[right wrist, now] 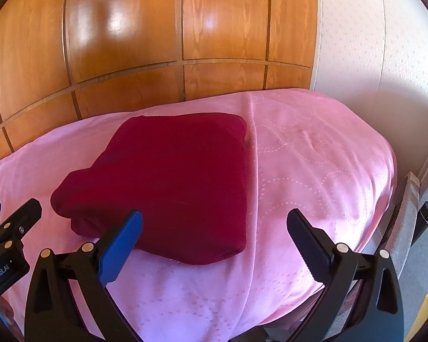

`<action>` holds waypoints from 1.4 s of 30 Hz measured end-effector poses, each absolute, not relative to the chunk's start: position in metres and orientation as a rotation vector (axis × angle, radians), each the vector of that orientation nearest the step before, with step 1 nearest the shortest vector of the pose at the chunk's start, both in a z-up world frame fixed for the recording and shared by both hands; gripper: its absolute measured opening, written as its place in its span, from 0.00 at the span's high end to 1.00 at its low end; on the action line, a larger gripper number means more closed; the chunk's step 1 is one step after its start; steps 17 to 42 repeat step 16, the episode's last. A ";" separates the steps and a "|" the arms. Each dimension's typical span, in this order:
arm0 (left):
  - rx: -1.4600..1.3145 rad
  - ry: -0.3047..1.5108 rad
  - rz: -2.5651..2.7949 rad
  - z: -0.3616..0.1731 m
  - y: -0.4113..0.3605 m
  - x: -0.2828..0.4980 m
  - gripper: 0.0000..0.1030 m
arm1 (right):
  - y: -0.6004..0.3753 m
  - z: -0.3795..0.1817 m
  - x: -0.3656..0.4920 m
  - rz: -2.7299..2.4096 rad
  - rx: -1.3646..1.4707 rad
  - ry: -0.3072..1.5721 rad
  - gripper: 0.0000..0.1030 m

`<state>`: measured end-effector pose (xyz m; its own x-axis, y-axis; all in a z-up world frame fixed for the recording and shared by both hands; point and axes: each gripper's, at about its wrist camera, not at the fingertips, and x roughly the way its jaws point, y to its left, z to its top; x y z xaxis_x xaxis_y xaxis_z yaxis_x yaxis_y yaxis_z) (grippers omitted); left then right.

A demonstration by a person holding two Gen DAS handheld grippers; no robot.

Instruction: Fold small clothes

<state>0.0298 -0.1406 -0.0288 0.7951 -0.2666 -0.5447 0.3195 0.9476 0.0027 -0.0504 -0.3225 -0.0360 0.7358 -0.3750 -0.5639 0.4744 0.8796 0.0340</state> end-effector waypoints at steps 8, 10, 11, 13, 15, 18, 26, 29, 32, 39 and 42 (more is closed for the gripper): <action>0.100 0.554 -0.306 -0.029 -0.143 0.030 0.04 | -0.323 -0.039 -0.048 -0.466 0.187 0.588 0.02; 0.090 0.582 -0.286 -0.032 -0.142 0.035 0.04 | -0.322 -0.040 -0.047 -0.466 0.185 0.588 0.02; 0.087 0.589 -0.279 -0.033 -0.142 0.036 0.04 | -0.322 -0.040 -0.047 -0.466 0.184 0.588 0.02; 0.075 0.606 -0.276 -0.035 -0.140 0.039 0.04 | -0.323 -0.040 -0.047 -0.461 0.187 0.588 0.02; 0.072 0.612 -0.271 -0.037 -0.139 0.040 0.04 | -0.323 -0.040 -0.046 -0.461 0.186 0.588 0.02; 0.071 0.613 -0.270 -0.037 -0.139 0.040 0.04 | -0.323 -0.040 -0.046 -0.461 0.186 0.588 0.02; 0.071 0.613 -0.270 -0.037 -0.139 0.040 0.04 | -0.323 -0.040 -0.046 -0.461 0.186 0.588 0.02; 0.071 0.613 -0.270 -0.037 -0.139 0.040 0.04 | -0.323 -0.040 -0.046 -0.461 0.186 0.588 0.02; 0.071 0.613 -0.270 -0.037 -0.139 0.040 0.04 | -0.323 -0.040 -0.046 -0.461 0.186 0.588 0.02; 0.071 0.613 -0.270 -0.037 -0.139 0.040 0.04 | -0.323 -0.040 -0.046 -0.461 0.186 0.588 0.02; 0.071 0.613 -0.270 -0.037 -0.139 0.040 0.04 | -0.323 -0.040 -0.046 -0.461 0.186 0.588 0.02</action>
